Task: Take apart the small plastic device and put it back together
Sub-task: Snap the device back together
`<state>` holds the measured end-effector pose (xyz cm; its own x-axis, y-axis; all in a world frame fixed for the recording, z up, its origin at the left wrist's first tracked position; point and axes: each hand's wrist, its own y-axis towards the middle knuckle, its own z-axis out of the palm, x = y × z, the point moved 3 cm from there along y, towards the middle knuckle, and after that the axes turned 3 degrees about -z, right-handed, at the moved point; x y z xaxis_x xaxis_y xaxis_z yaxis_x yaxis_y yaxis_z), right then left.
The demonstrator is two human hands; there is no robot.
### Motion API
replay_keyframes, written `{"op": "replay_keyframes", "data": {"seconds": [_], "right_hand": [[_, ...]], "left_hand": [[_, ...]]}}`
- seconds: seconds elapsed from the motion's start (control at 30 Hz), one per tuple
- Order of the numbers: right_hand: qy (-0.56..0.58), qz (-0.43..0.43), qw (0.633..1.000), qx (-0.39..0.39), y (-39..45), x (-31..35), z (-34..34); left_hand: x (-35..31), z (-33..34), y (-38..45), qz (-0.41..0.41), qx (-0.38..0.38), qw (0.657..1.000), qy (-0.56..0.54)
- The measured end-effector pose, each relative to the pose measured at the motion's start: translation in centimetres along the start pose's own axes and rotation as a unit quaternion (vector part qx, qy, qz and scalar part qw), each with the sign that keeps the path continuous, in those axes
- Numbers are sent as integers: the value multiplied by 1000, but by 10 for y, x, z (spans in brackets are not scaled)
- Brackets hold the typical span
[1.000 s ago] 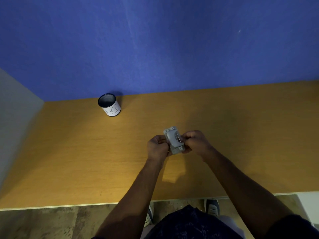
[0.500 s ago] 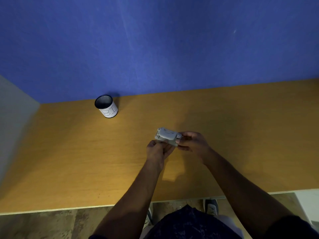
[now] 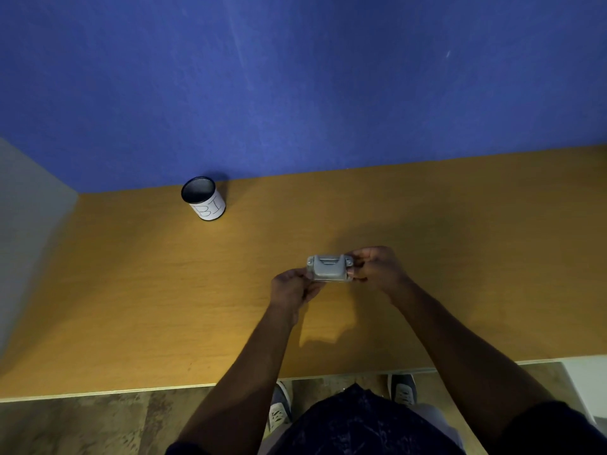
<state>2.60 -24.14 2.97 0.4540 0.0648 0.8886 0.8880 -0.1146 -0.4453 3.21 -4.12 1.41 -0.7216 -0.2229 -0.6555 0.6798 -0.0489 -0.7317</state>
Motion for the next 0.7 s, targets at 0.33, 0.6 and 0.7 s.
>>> {"op": "replay_keyframes", "data": {"seconds": [0.33,0.6,0.7], "right_hand": [[-66,14,998,-11,-4,-23,0],[-164,-29,985,-38,4,-41,-3],[-209,-26,976,-52,4,-45,-3]], "left_hand": [[27,2,6,28,-86,996,29],[29,-7,14,97,-118,961,229],[27,-6,17,112,-128,934,313]]}}
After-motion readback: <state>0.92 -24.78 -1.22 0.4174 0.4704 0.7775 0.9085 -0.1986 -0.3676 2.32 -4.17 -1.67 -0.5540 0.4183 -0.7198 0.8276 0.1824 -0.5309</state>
